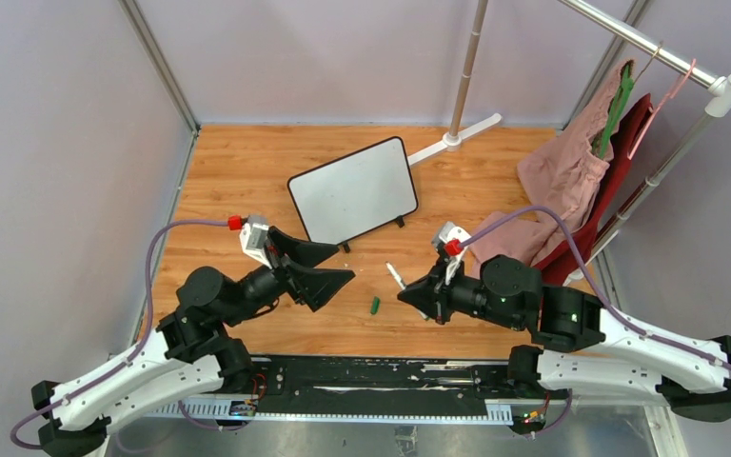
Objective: Write a sentence on the whiteboard
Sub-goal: Place the pen cap at the center of the board.
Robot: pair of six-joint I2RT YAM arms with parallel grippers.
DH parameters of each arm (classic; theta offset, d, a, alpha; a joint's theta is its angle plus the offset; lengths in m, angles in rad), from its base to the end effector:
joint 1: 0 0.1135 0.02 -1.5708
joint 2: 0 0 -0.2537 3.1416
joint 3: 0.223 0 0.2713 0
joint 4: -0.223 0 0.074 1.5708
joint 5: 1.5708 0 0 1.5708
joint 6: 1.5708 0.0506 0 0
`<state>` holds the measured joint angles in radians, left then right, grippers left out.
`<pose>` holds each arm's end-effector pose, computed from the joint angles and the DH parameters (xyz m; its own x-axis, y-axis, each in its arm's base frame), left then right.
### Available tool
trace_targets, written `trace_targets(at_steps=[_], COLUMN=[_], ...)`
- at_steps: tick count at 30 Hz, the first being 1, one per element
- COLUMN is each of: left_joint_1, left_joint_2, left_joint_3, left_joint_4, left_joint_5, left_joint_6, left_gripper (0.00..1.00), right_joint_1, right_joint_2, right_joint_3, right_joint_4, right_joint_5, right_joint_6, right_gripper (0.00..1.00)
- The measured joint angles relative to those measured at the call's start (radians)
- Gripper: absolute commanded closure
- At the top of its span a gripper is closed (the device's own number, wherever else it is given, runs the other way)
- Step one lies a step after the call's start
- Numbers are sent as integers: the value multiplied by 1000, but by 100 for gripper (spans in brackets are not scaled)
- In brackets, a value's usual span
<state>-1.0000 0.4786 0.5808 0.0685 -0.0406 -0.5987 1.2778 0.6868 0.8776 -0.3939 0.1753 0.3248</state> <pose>0.0961 -0.1458 0.3382 -0.3858 -0.4413 -0.8102 0.7284 0.3932 -0.5611 0.0643 0.1827 0.3585 -0.3403 -0.0401 -0.9395 -0.8281 0.4861 0.2792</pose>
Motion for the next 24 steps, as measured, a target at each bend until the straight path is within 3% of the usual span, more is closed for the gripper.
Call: trace_targets(at_steps=[8,12,20,24], left_joint_1=[0,0,-1,-2], left_joint_2=[40,60,72,81], left_joint_3=[64,87,102,102], left_joint_4=[63,60,58,58], left_joint_5=[256,322,385,399], left_joint_6=[28,28,26,22], left_gripper=[11,17,53,63], right_joint_1=[0,0,0,0], right_joint_2=[156,200,222,222], right_joint_3=[121,151,180,180], right_joint_4=[118,147,166,166], right_joint_5=[-247,-327,-408,-420], right_joint_6=[-24,-30,-32,-32], right_gripper=[100,100,100,100])
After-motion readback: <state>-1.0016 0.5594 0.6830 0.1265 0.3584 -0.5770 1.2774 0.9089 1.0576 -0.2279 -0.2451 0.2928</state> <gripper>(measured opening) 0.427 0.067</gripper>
